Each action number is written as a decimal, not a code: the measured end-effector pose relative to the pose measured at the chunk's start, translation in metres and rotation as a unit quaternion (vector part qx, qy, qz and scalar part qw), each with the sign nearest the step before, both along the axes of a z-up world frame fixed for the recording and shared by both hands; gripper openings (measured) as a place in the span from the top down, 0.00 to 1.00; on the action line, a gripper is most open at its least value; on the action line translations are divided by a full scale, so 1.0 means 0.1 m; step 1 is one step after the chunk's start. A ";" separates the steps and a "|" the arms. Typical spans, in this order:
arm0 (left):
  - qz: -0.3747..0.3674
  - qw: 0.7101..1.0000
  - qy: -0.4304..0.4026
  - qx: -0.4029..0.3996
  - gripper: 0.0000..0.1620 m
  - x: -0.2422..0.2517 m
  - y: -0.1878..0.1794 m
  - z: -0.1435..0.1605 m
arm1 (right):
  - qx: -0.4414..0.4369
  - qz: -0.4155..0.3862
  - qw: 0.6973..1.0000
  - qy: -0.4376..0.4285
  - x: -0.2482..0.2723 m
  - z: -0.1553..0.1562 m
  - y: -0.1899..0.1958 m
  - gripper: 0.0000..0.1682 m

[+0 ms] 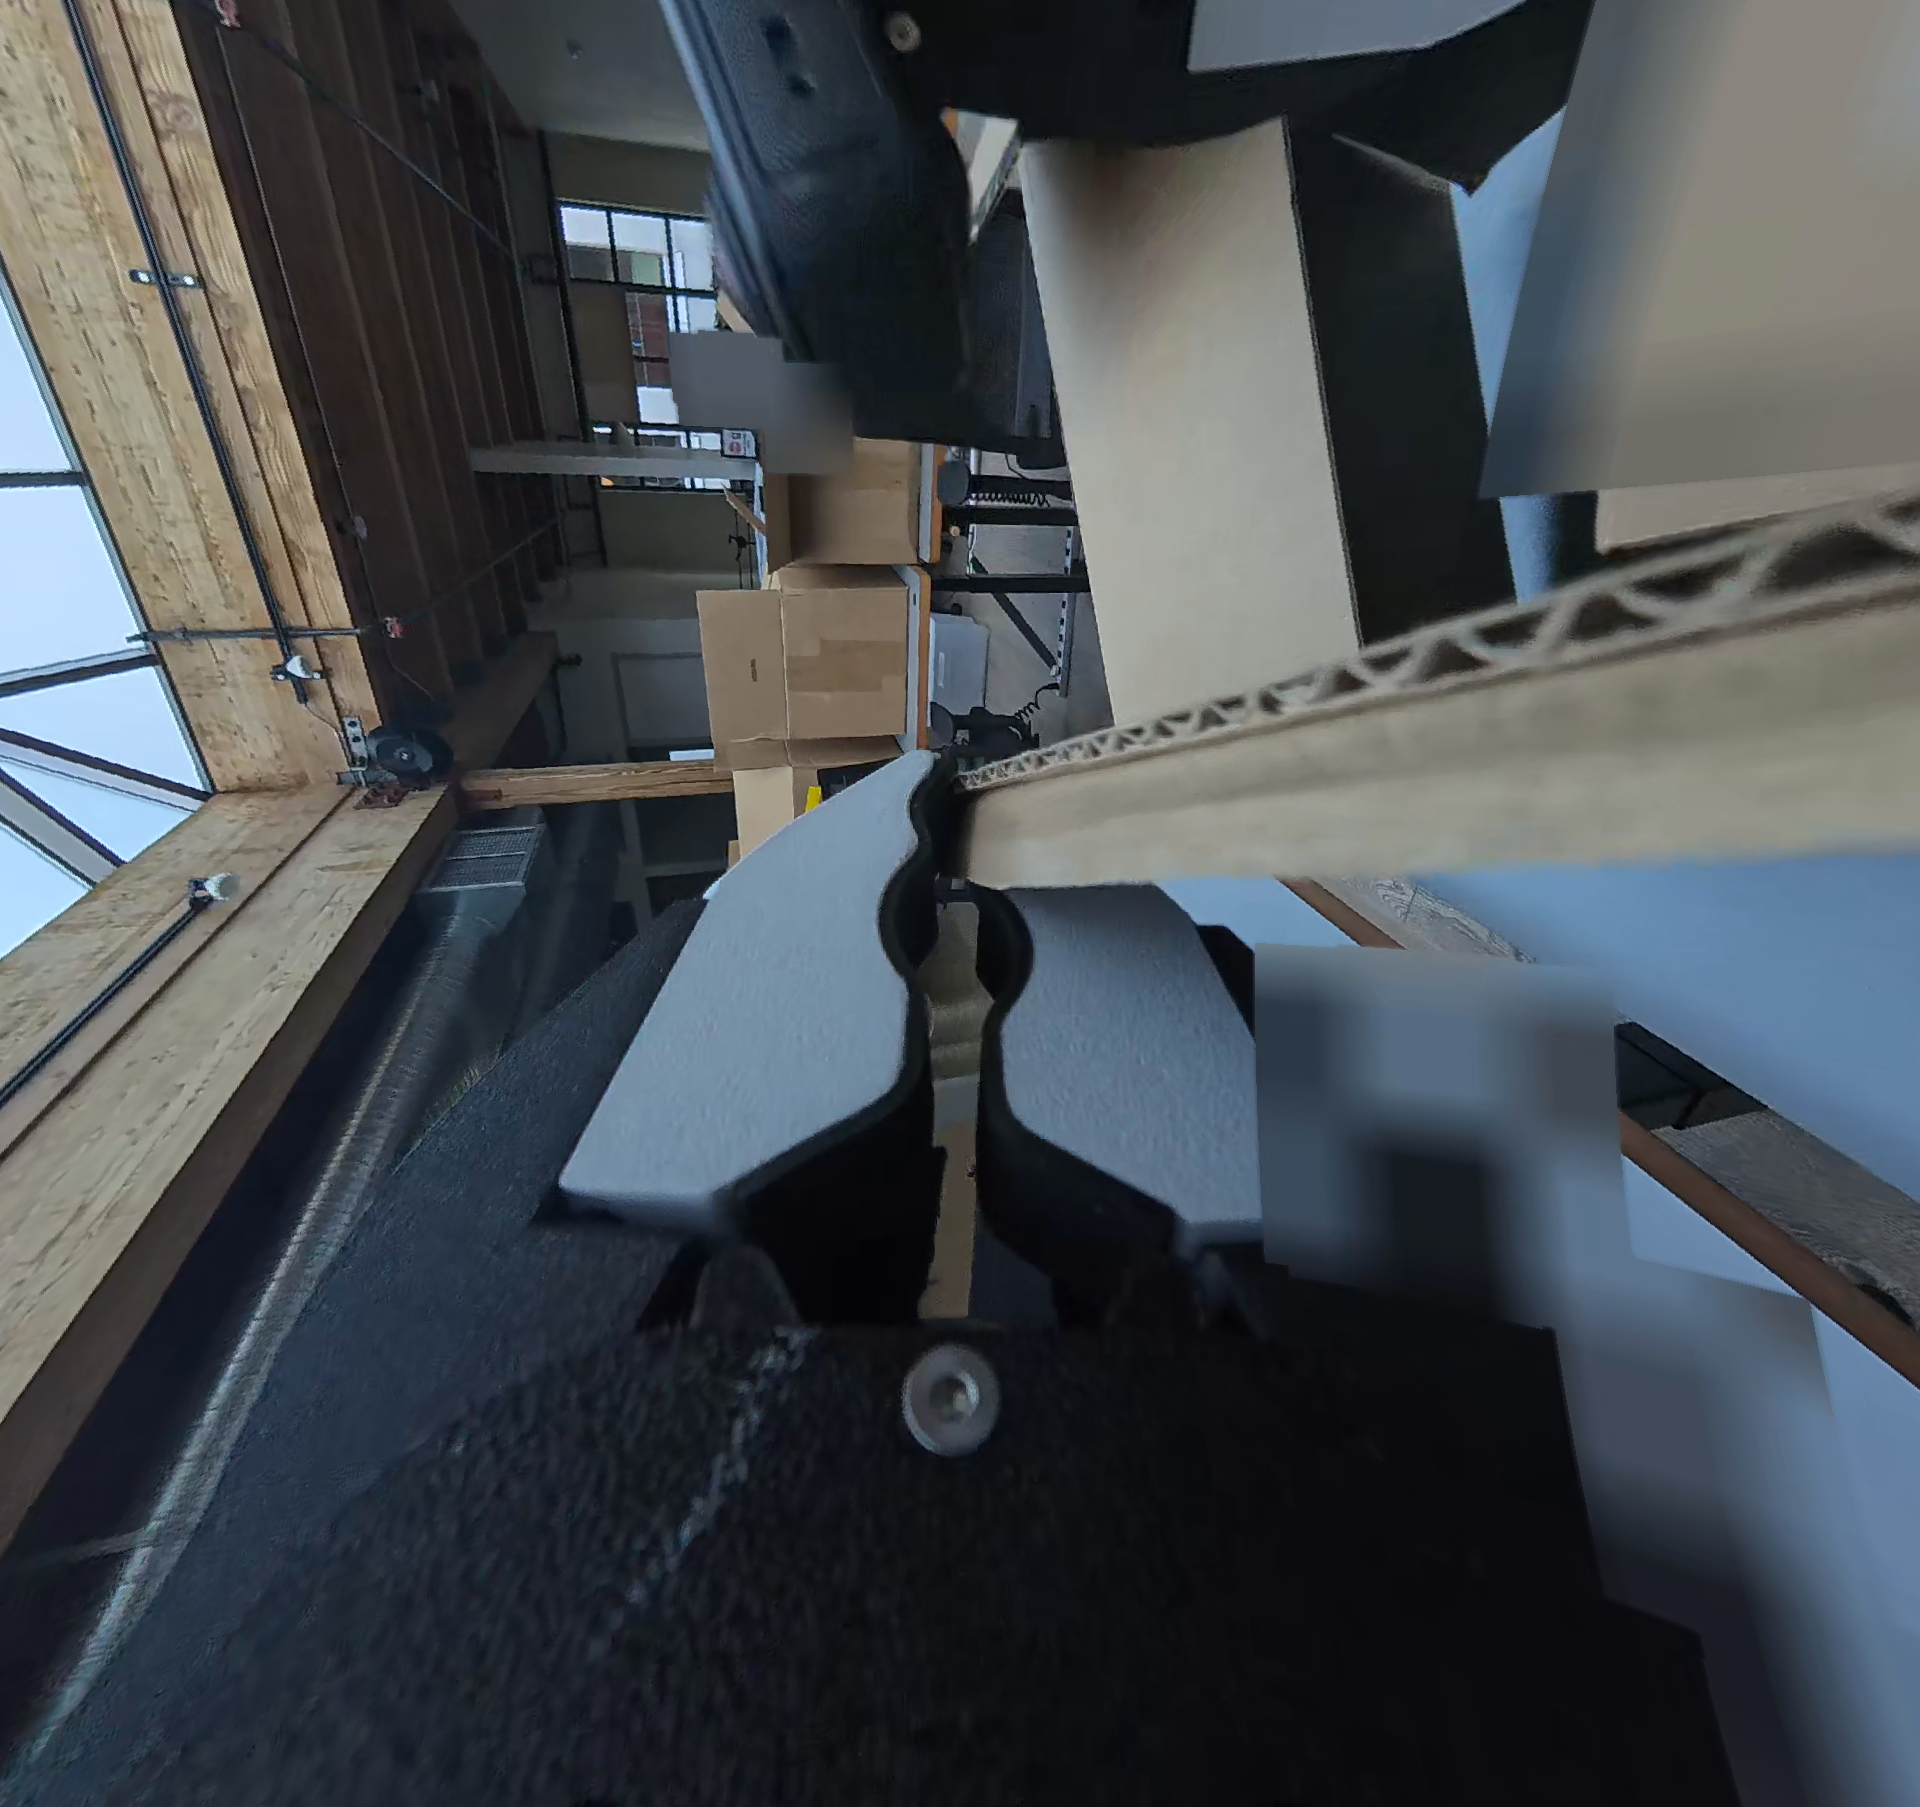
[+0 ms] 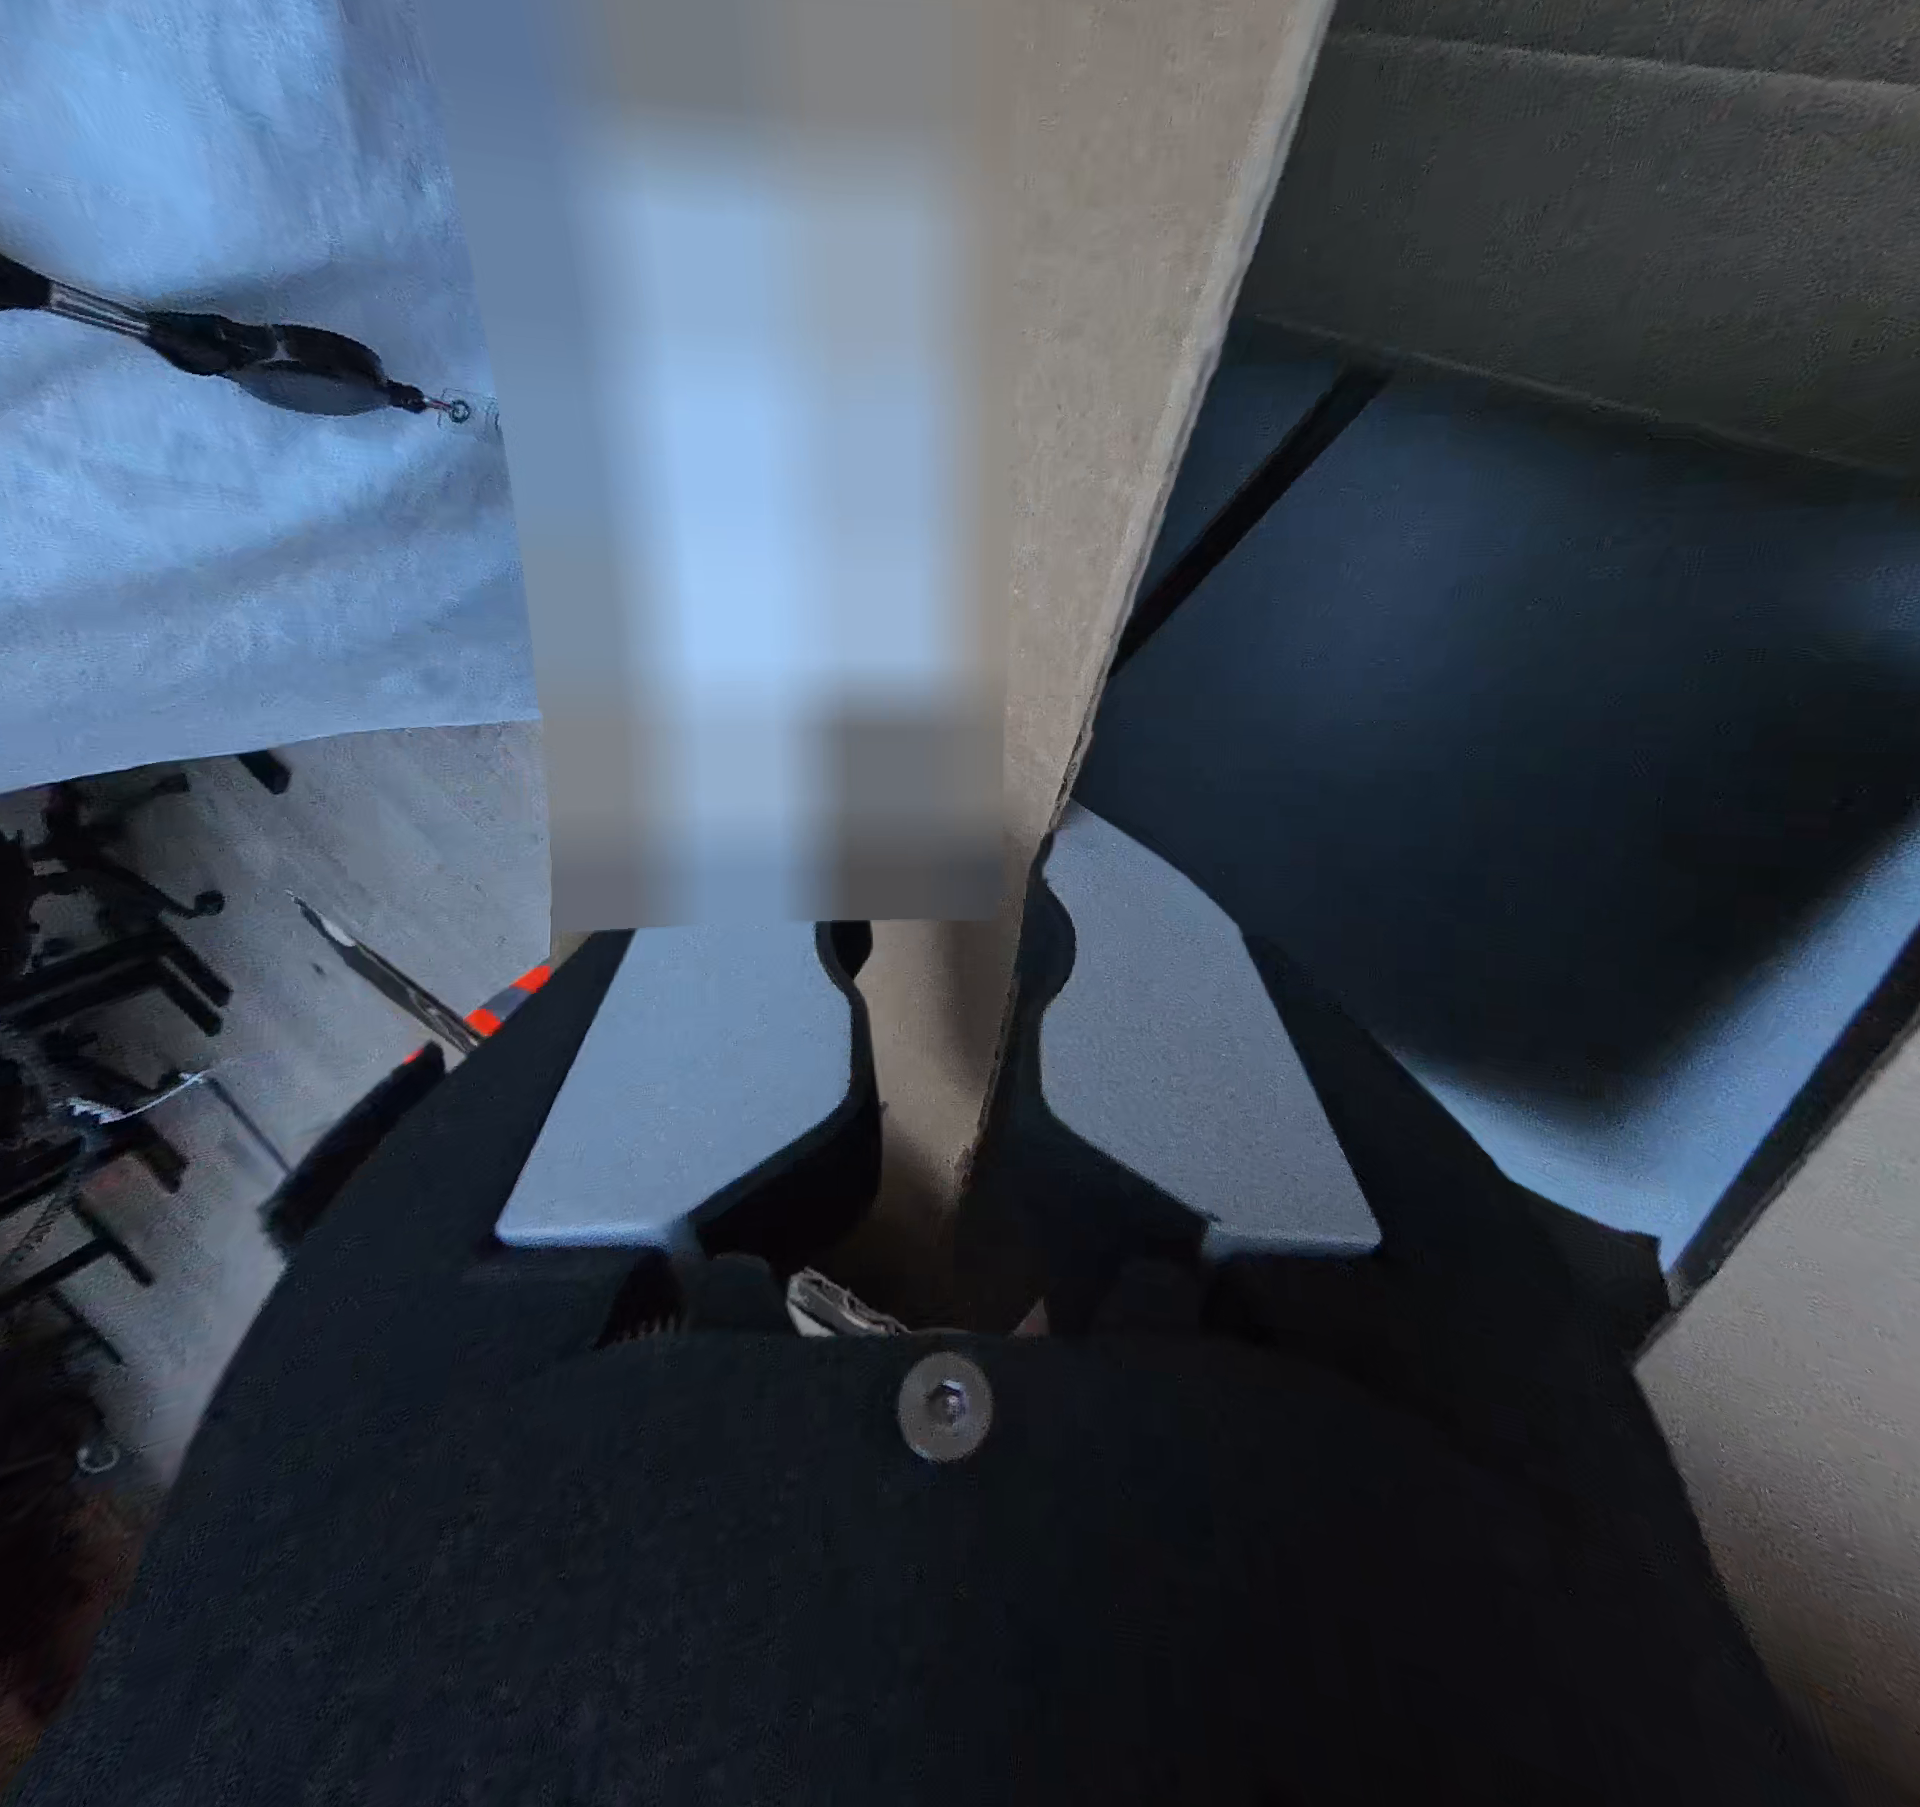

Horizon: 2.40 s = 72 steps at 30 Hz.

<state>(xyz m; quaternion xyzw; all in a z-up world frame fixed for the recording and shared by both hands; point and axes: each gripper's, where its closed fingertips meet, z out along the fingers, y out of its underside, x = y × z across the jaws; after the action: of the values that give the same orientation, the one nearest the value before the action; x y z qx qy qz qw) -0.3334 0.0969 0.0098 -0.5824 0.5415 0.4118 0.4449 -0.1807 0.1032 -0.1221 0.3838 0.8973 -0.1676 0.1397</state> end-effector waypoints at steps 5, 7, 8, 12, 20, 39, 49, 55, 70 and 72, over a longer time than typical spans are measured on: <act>0.007 1.000 0.010 -0.017 1.00 -0.01 0.00 0.02 | 0.084 0.022 0.994 0.072 0.15 0.42 -0.19 0.90; -0.005 1.000 0.008 -0.026 0.99 0.08 0.02 0.08 | 0.114 0.028 0.989 0.084 0.20 0.61 -0.29 0.90; -0.009 0.999 0.009 -0.039 0.99 0.14 0.02 0.09 | 0.123 0.034 0.988 0.091 0.21 0.71 -0.36 0.90; -0.009 0.999 0.028 -0.021 0.99 0.11 0.23 0.11 | 0.146 0.096 0.980 0.097 0.38 1.19 -0.79 0.97; -0.063 0.996 0.009 -0.062 0.95 0.48 0.13 0.15 | 0.239 0.047 0.965 0.099 0.92 0.95 -0.62 0.99; 0.152 0.914 0.106 -0.361 0.46 1.02 1.88 -1.51 | 0.336 -0.040 0.915 0.220 1.00 0.97 -0.82 0.95; 0.198 0.875 0.271 -0.349 0.65 0.69 2.14 -1.81 | 0.345 -0.045 0.904 0.248 1.03 0.99 -0.89 0.96; 0.170 0.883 0.323 -0.296 0.91 0.44 2.47 -1.12 | 0.376 -0.103 0.885 0.256 1.20 1.00 -0.74 0.99; 0.157 0.935 0.117 -0.295 0.99 -0.87 1.28 1.30 | 0.501 -0.366 0.747 0.240 1.48 1.55 0.66 0.98; 0.142 0.951 0.087 -0.260 0.99 -0.98 0.85 1.54 | 0.534 -0.388 0.698 0.277 1.43 1.66 0.98 0.98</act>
<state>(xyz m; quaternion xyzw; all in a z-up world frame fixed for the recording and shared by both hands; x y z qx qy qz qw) -0.4318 0.1823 0.1636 -0.7107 0.5783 0.3646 0.1660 -0.0380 0.2011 0.0441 0.6438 0.6060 0.2018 -0.4213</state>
